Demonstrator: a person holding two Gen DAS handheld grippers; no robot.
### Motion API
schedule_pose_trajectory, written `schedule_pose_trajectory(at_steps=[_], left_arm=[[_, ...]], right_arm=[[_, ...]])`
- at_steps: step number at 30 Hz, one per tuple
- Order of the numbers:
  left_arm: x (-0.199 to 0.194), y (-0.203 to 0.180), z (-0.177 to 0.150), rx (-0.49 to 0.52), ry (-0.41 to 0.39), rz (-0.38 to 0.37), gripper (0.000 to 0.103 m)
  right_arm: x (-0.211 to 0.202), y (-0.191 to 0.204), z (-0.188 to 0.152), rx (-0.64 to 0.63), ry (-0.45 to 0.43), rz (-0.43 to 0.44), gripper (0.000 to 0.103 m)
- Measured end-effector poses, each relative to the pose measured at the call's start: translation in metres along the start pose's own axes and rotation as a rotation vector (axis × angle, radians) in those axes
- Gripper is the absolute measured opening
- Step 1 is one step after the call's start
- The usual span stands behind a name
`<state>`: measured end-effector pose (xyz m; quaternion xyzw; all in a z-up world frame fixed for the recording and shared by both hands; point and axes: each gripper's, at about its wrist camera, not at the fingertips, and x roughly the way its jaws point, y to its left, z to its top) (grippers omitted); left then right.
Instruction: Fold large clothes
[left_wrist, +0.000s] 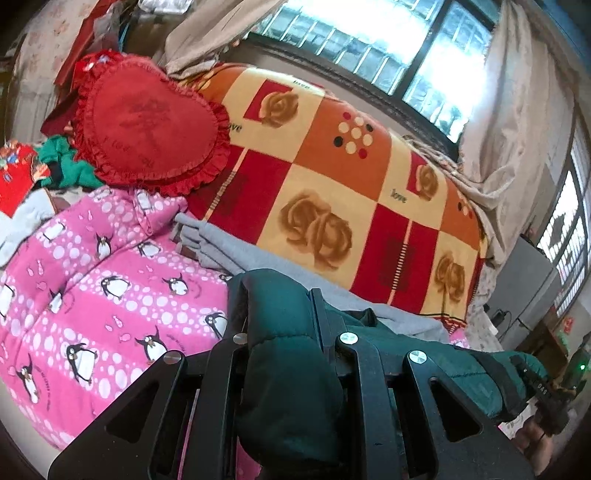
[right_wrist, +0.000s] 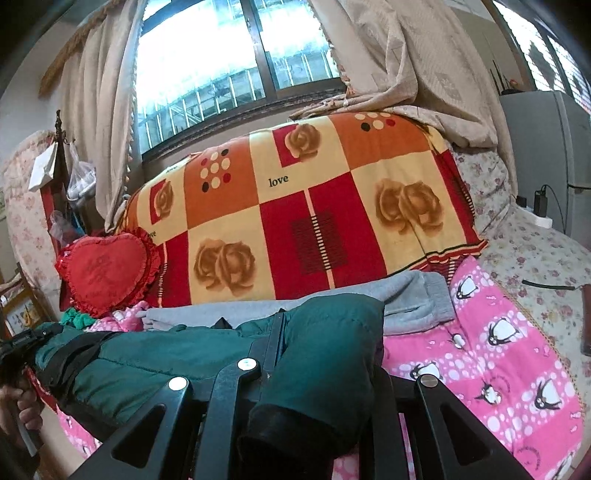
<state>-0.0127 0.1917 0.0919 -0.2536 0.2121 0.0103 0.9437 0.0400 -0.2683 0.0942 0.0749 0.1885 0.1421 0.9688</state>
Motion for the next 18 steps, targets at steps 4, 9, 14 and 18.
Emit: schedule_pose_trajectory(at_steps=[4,9,14,18], left_arm=[[0.03,0.004,0.0,0.003,0.025,0.044,0.014],[0.069,0.005,-0.001,0.046,0.042,0.095,0.014],[0.111,0.011,0.0,0.033,0.086,0.135,0.014],[0.152,0.022,-0.004,-0.012,0.16,0.171,0.015]], right_arm=[[0.031,-0.002,0.002,0.009,0.02,-0.014,0.015],[0.074,-0.008,0.0,0.027,0.055,-0.051,0.015],[0.112,-0.02,-0.005,0.069,0.107,-0.071,0.016],[0.144,-0.031,-0.015,0.094,0.155,-0.075,0.016]])
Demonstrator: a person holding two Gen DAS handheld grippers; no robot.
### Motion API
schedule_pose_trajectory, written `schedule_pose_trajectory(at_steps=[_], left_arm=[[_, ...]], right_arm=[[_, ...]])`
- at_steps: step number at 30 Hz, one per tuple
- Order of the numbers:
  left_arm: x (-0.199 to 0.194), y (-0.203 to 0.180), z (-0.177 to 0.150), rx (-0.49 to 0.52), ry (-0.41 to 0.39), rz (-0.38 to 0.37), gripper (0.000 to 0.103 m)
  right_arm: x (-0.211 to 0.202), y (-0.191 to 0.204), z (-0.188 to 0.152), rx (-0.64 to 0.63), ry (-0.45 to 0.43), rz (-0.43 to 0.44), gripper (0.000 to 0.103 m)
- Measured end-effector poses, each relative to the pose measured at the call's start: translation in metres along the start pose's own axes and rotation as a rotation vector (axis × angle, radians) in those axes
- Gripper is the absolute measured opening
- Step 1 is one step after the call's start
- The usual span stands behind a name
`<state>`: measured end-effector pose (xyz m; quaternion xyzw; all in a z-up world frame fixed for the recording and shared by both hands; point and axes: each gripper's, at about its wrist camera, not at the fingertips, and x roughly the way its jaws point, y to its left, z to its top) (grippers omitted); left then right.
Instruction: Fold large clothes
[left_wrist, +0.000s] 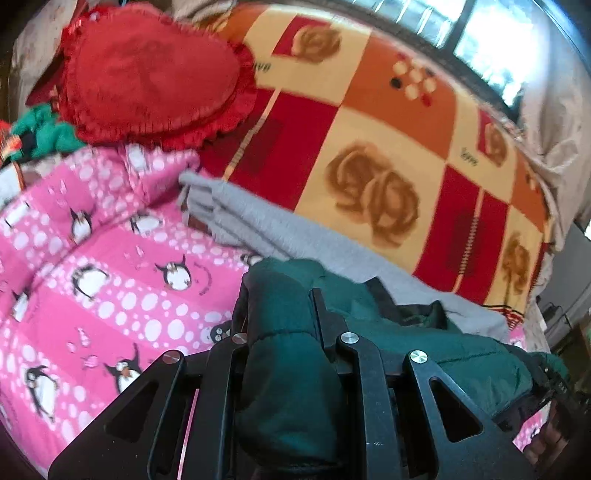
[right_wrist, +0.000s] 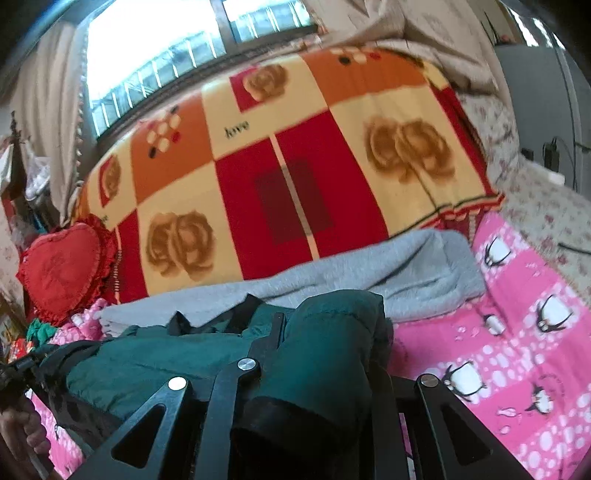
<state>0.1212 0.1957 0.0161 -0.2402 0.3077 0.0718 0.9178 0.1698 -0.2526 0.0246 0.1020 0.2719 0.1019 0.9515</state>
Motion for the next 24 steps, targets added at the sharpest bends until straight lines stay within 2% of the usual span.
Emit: schedule_pose_trajectory(at_steps=[3,7,15,24], left_arm=[[0.022,0.001,-0.006,-0.001,0.033,0.022,0.015],[0.039,-0.002,-0.015,0.03,0.039,0.046,0.016],[0.064,0.002,-0.02,0.033,0.084,0.04,0.017],[0.082,0.001,-0.028,0.069,0.055,0.056,0.019]], right_arm=[[0.016,-0.006,-0.005,0.014,0.028,0.003,0.016],[0.033,-0.008,-0.009,-0.029,0.055,-0.009,0.016],[0.067,-0.016,-0.019,-0.047,0.125,-0.006,0.017],[0.085,-0.023,-0.028,-0.012,0.16,0.018,0.019]])
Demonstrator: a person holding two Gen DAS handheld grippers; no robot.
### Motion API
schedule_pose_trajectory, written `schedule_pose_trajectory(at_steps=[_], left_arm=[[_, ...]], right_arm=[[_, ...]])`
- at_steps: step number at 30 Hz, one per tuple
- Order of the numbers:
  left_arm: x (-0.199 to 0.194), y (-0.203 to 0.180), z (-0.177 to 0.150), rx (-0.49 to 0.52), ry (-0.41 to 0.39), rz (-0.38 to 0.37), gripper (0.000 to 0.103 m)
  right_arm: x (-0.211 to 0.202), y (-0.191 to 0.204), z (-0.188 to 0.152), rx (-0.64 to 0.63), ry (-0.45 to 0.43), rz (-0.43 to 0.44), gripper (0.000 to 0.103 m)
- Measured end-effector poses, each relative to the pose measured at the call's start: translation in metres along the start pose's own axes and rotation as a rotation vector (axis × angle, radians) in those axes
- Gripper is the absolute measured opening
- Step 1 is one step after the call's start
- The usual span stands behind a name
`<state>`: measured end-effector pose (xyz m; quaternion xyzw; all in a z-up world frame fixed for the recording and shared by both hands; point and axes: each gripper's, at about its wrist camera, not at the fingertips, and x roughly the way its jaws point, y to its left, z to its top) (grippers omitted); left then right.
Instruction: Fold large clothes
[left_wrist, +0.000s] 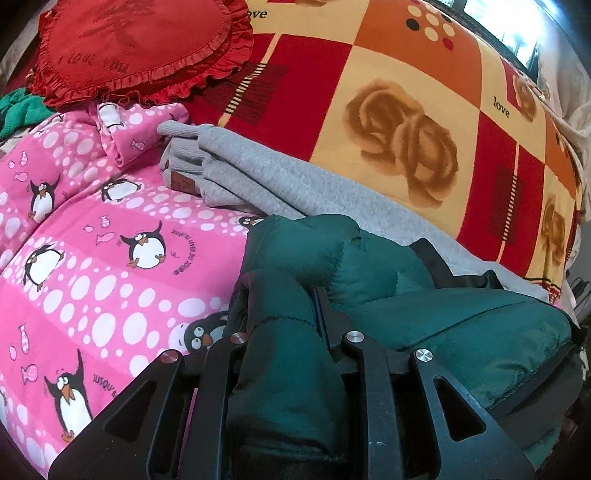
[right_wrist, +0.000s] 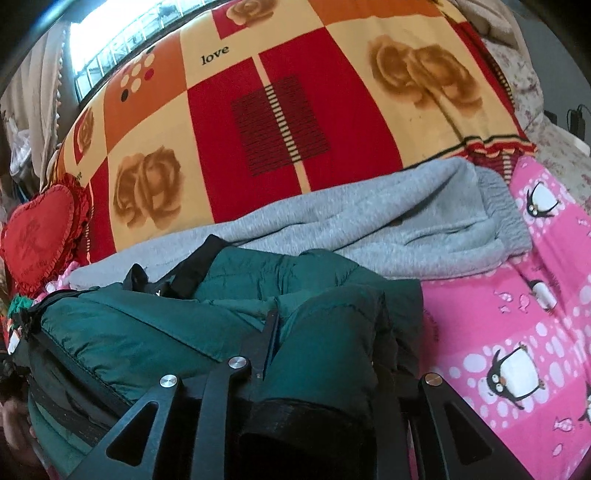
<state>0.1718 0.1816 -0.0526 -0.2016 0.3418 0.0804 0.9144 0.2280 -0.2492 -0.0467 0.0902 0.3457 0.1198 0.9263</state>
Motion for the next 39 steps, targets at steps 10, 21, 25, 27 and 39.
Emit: schedule_pose_trajectory(at_steps=[10,21,25,27,39], left_arm=[[0.002,0.004,0.0,-0.017,-0.001,-0.021,0.02],[-0.004,0.006,0.001,-0.051,-0.007,-0.046,0.02],[-0.006,0.007,0.001,-0.063,-0.016,-0.055,0.021],[-0.007,0.007,0.001,-0.07,-0.015,-0.058,0.021],[-0.006,0.006,0.011,-0.071,0.043,-0.037,0.022]], right_arm=[[-0.002,-0.001,-0.004,0.008,-0.008,0.023,0.024],[-0.006,-0.004,-0.002,0.043,0.014,0.04,0.027],[-0.006,-0.003,-0.002,0.04,0.02,0.036,0.027],[-0.006,-0.003,-0.002,0.04,0.019,0.033,0.027],[-0.017,-0.004,0.005,0.071,0.026,0.041,0.033]])
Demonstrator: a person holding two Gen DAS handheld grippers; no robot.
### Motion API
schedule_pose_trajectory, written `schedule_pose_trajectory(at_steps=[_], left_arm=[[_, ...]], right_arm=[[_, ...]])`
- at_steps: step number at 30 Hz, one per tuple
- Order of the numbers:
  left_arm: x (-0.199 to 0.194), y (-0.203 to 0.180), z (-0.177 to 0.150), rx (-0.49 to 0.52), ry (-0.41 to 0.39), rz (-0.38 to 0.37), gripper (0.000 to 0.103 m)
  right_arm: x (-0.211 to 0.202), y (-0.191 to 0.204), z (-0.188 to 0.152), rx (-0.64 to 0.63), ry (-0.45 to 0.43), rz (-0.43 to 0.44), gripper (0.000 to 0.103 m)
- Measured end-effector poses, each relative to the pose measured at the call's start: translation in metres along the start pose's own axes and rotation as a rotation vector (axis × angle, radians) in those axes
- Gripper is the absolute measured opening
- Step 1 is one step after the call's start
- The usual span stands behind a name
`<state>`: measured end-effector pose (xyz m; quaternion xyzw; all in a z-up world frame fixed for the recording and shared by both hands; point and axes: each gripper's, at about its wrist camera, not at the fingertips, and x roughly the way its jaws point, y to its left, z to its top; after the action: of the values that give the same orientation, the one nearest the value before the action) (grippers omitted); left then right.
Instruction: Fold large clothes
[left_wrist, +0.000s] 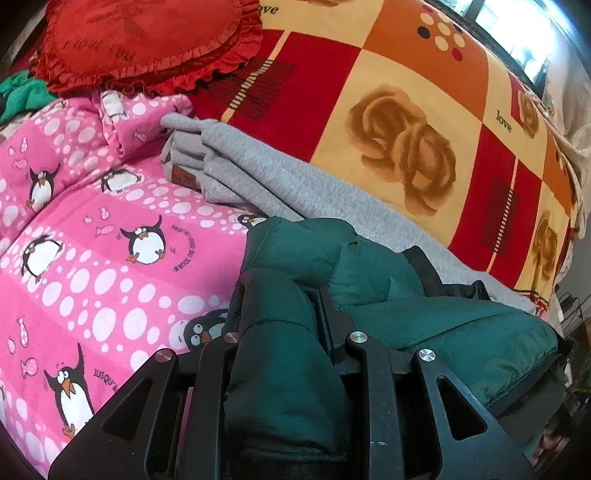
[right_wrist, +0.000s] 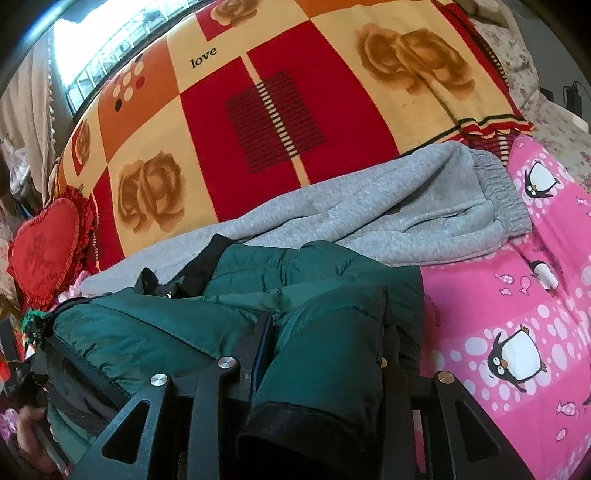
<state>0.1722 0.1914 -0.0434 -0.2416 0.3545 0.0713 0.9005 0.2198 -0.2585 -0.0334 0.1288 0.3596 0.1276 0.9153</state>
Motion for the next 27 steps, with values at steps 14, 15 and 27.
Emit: schedule_pose_trajectory(at_steps=[14,15,27], left_arm=[[0.005,-0.003,0.014,0.024,0.105,0.024,0.023],[0.006,-0.004,0.015,0.031,0.111,0.028,0.023],[-0.002,-0.011,0.03,0.057,0.163,0.059,0.036]], right_arm=[[-0.038,0.009,0.01,0.057,-0.091,0.085,0.092],[-0.04,0.01,0.01,0.052,-0.092,0.085,0.092],[-0.064,0.012,0.007,0.028,-0.122,0.077,0.092]])
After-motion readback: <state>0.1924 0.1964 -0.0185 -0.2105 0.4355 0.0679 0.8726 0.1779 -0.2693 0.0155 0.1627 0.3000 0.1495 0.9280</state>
